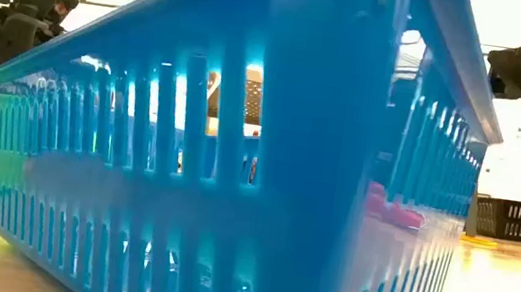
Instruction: Pick & Place Office Desk Supplies
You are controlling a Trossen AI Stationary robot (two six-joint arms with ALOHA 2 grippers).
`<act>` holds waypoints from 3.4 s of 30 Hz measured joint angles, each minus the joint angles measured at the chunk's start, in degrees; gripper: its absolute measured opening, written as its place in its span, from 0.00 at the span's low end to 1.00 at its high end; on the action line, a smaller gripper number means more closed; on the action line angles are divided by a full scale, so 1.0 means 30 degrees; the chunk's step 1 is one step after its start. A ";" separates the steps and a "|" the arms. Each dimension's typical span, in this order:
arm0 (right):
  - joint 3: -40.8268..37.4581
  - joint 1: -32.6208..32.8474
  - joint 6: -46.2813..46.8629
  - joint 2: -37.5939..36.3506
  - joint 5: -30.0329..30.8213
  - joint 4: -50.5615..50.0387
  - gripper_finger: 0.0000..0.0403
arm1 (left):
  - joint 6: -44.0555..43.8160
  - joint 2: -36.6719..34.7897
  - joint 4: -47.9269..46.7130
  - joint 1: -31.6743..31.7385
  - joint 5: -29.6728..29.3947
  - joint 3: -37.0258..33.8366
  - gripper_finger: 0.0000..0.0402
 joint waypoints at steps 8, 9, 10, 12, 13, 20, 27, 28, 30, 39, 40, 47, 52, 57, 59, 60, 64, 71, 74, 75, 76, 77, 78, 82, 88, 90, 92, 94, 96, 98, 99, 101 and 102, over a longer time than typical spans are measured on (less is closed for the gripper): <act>0.0000 0.0000 0.0000 0.0000 0.0000 0.0000 0.37 | 0.0002 -0.0003 0.0000 0.0007 0.0004 0.0002 0.29; -0.0007 0.0000 0.0000 0.0000 0.0000 0.0000 0.37 | 0.0005 -0.0001 0.0000 0.0001 0.0005 0.0005 0.29; -0.0002 0.0000 0.0000 0.0000 -0.0002 0.0000 0.37 | 0.0003 -0.0005 0.0000 -0.0001 0.0003 0.0006 0.29; -0.0007 0.0000 0.0000 0.0000 -0.0003 0.0000 0.37 | 0.0005 -0.0006 0.0000 0.0005 0.0001 0.0005 0.29; -0.0002 0.0000 0.0002 0.0000 0.0000 0.0000 0.37 | 0.0003 -0.0004 0.0000 -0.0001 0.0007 0.0000 0.29; -0.0005 0.0000 0.0000 0.0000 -0.0003 0.0000 0.37 | 0.0001 -0.0007 0.0000 0.0001 0.0000 0.0005 0.29; -0.0007 0.0000 0.0000 0.0000 0.0000 0.0000 0.37 | -0.0001 -0.0007 0.0000 0.0007 0.0007 0.0007 0.29; 0.0000 0.0000 0.0000 0.0000 -0.0006 0.0000 0.37 | 0.0001 -0.0004 0.0000 0.0003 0.0002 0.0005 0.29; -0.0006 0.0000 0.0000 0.0000 0.0000 0.0000 0.37 | 0.0004 -0.0003 0.0000 0.0005 0.0006 0.0005 0.29; -0.0001 0.0000 0.0002 0.0000 -0.0001 0.0000 0.37 | -0.0001 0.0000 0.0000 -0.0001 0.0002 0.0007 0.29; 0.0000 0.0000 -0.0017 0.0000 0.0000 0.0000 0.37 | 0.0002 -0.0005 0.0000 0.0002 0.0003 0.0004 0.29; 0.0000 0.0000 -0.2773 0.0000 0.0015 0.0000 0.37 | -0.0001 0.0000 0.0000 -0.0001 0.0007 0.0005 0.29; 0.0000 0.0000 -0.2881 0.0000 0.0008 0.0000 0.37 | 0.0006 0.0000 0.0000 -0.0001 0.0000 0.0006 0.29; 0.0000 0.0000 -0.2765 0.0000 0.0007 0.0000 0.37 | -0.0001 -0.0007 0.0000 -0.0001 0.0007 -0.0001 0.29; 0.0000 0.0000 -0.2758 0.0000 0.0007 0.0000 0.37 | 0.0001 -0.0006 0.0000 0.0001 0.0001 0.0001 0.29; -0.0003 0.0000 -0.2738 0.0000 0.0007 0.0001 0.37 | -0.0001 0.0000 0.0000 0.0007 0.0000 0.0005 0.29; 0.0000 0.0000 -0.2445 0.0000 0.0000 0.0007 0.37 | -0.0001 -0.0003 0.0000 -0.0001 0.0003 -0.0001 0.29; -0.0005 0.0000 0.2058 0.0000 -0.0015 0.0051 0.37 | 0.0007 0.0000 0.0000 0.0000 0.0000 0.0003 0.29; -0.0007 0.0000 0.4196 0.0000 -0.0007 0.0150 0.37 | 0.0000 0.0000 0.0000 -0.0001 0.0000 0.0000 0.29; -0.0007 0.0000 0.4196 -0.0002 0.0000 0.0249 0.37 | 0.0007 -0.0004 0.0000 0.0006 0.0000 0.0003 0.29; -0.0007 0.0000 0.3829 -0.0007 -0.0001 0.0255 0.37 | 0.0000 -0.0001 0.0000 0.0000 0.0001 0.0006 0.29; -0.0007 0.0000 0.3317 -0.0007 -0.0004 0.0255 0.37 | 0.0001 -0.0002 0.0000 0.0001 0.0006 0.0005 0.29; -0.0007 0.0000 0.2961 -0.0007 -0.0007 0.0255 0.37 | 0.0004 0.0000 0.0000 0.0004 0.0005 0.0007 0.29; -0.0007 0.0000 0.3631 -0.0007 -0.0007 0.0255 0.37 | 0.0003 -0.0007 0.0000 0.0007 0.0000 0.0005 0.29; -0.0007 0.0000 0.4470 -0.0015 -0.0008 0.2768 0.37 | 0.0005 -0.0001 0.0000 0.0005 0.0007 0.0007 0.29; 0.0012 -0.0003 0.4281 -0.0015 -0.0007 0.3385 0.37 | 0.0003 -0.0004 0.0000 0.0003 0.0007 0.0007 0.29; 0.0239 0.0000 0.3471 0.0004 0.0022 0.3145 0.37 | 0.0000 -0.0007 0.0000 -0.0001 0.0007 0.0000 0.29; 0.0595 0.0000 0.3050 0.0007 0.0515 0.2720 0.37 | -0.0001 0.0000 0.0000 0.0002 0.0003 0.0004 0.29; 0.0956 0.0000 0.3080 0.0009 0.1838 0.2601 0.37 | -0.0001 -0.0007 0.0000 0.0007 0.0004 -0.0001 0.29; 0.1280 0.0000 0.3104 0.0047 0.3326 0.2495 0.37 | 0.0003 -0.0006 0.0000 0.0001 0.0004 -0.0001 0.29; 0.1436 0.0000 0.2981 0.0107 0.3965 0.2498 0.37 | -0.0001 -0.0005 0.0000 0.0001 0.0005 0.0001 0.29; 0.1775 0.0000 0.2150 0.0228 0.4928 0.2492 0.37 | -0.0001 0.0000 0.0000 -0.0001 0.0006 -0.0001 0.29; 0.1983 0.0000 0.1506 0.0323 0.5318 0.2491 0.37 | 0.0001 0.0000 0.0000 0.0005 0.0001 0.0001 0.29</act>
